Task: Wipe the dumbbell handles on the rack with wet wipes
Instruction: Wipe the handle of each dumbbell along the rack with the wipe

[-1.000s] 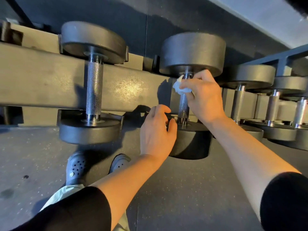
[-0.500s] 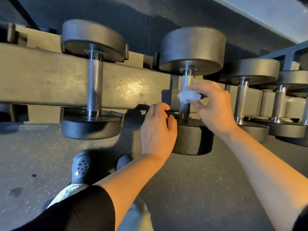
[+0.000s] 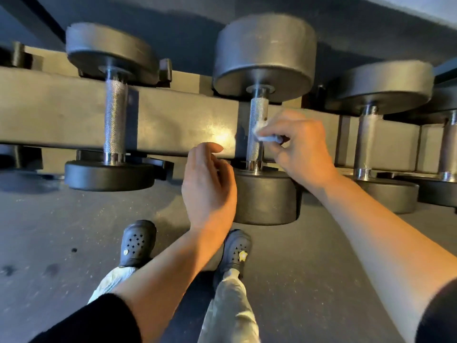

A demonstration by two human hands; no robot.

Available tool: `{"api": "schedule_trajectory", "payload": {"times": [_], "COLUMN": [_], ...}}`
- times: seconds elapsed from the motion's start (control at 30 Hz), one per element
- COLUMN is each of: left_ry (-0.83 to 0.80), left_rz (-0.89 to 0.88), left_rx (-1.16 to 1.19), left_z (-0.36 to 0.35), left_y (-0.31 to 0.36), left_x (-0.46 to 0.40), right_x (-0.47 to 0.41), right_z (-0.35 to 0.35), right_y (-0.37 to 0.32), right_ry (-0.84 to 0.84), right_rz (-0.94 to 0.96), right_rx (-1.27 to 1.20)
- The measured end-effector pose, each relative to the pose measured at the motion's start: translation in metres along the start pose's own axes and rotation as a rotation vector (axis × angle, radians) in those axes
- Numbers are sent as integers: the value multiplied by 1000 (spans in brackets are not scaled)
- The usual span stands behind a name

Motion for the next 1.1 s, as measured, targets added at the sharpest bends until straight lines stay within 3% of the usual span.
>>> {"api": "schedule_trajectory", "payload": {"times": [0.17,0.3,0.37,0.47,0.53,0.73,0.9,1.1], "left_ry": [54,97,109,107,103,89,105,120], "left_rz": [15,17,26,85,111,135,126,130], "left_rx": [-106,-55,-67,-201,-262,-371,-384,-321], "left_z": [-10,-18,-24,-31,-33,-37,-37,-37], "left_y": [27,48,56,57,56,60,60,61], "left_x": [4,1,-1,-3,-3,-2,-3,-1], "right_x": [3,7,12,21,22,-5,3,24], "right_z": [-9,-12,-6,10,14,-2,-11,-23], "right_y": [3,4,13,37,48,50,47,48], "right_ry": [-204,-369,-286,64,208,288,210,-110], "right_rz": [-13,-46,-68,-183,-269,-227,-131,-96], "right_rx": [-171,-206,-197,-249,-258,-312,-524,-635]}}
Point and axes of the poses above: each hand's wrist, its own x-axis away from the middle knuckle, its own z-axis out of the back of the hand, y = z × x, the point moved 5 cm from there along -x, towards the middle knuckle, and after that the axes turned 14 degrees about -y, right-handed, at the moved point
